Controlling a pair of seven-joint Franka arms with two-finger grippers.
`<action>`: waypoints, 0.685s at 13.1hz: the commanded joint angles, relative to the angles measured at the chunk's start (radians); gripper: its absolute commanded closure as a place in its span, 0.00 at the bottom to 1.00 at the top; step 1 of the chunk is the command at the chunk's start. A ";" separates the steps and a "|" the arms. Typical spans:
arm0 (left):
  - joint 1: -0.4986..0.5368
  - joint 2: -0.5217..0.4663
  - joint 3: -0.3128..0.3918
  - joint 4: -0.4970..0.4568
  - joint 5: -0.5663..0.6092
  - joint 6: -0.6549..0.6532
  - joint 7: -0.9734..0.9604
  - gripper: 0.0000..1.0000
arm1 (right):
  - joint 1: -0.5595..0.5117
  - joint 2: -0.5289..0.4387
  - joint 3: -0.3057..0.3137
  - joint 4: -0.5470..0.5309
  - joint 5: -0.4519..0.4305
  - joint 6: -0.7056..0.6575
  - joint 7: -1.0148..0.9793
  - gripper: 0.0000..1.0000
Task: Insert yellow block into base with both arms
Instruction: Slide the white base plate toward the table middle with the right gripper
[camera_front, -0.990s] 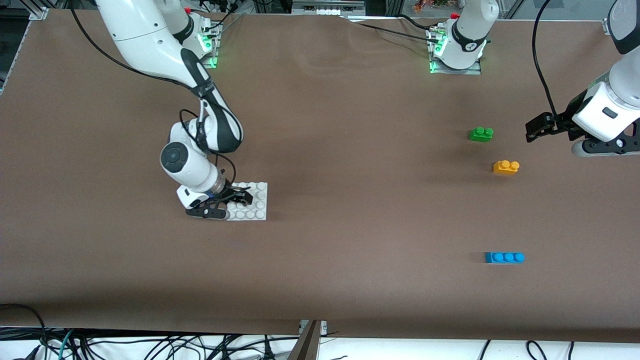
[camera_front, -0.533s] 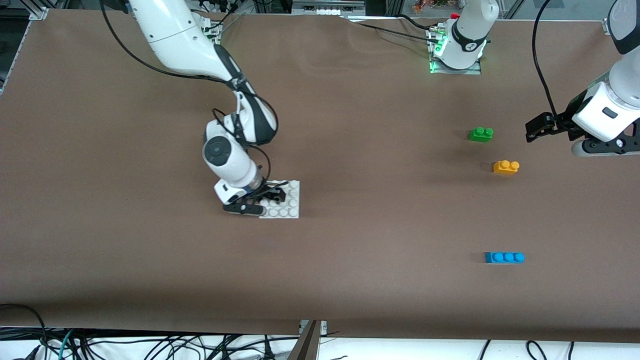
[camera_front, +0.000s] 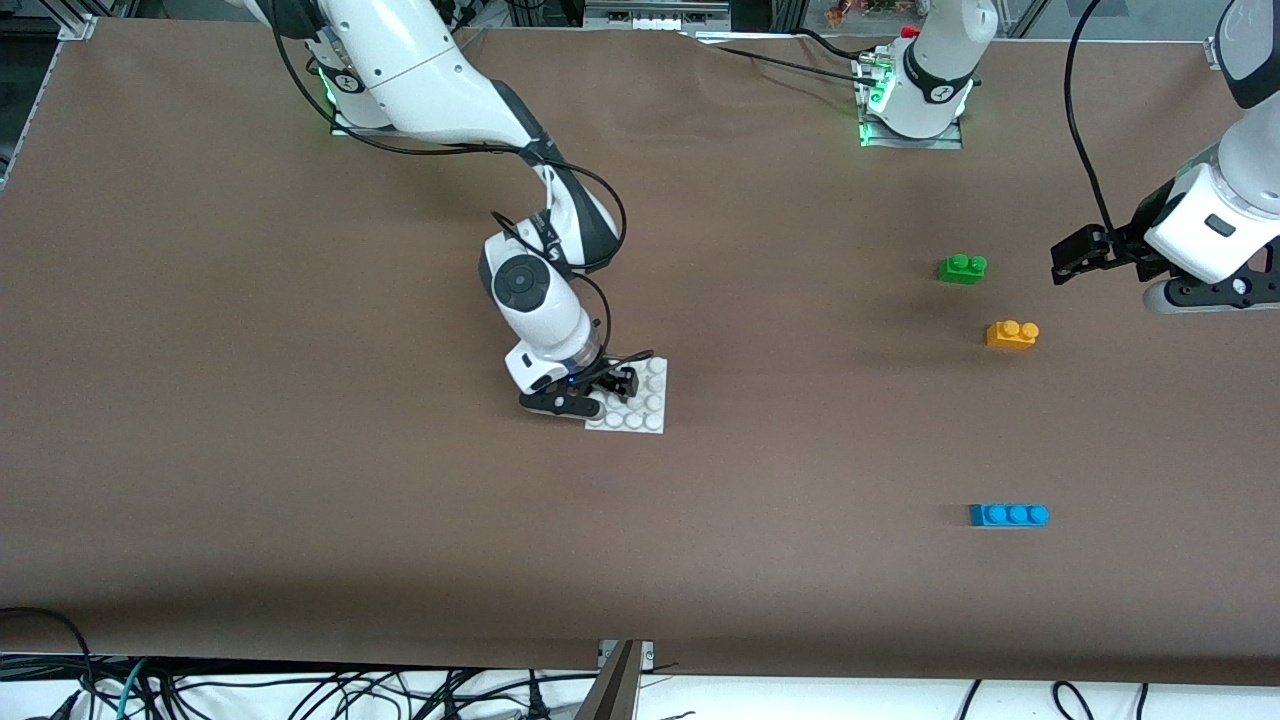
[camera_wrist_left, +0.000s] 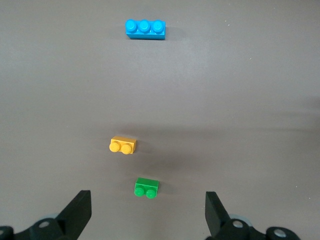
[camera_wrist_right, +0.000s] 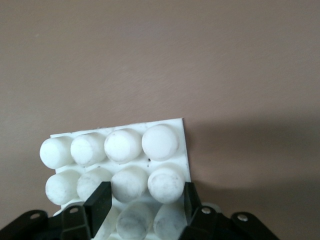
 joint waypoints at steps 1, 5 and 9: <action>-0.003 -0.001 0.003 0.019 -0.021 -0.022 -0.004 0.00 | 0.054 0.079 0.003 0.065 0.016 0.013 0.043 0.39; -0.001 0.001 0.005 0.017 -0.021 -0.022 -0.006 0.00 | 0.105 0.114 0.006 0.120 0.016 0.015 0.079 0.39; -0.001 0.001 0.005 0.017 -0.021 -0.022 -0.004 0.00 | 0.143 0.144 0.006 0.153 0.014 0.027 0.141 0.39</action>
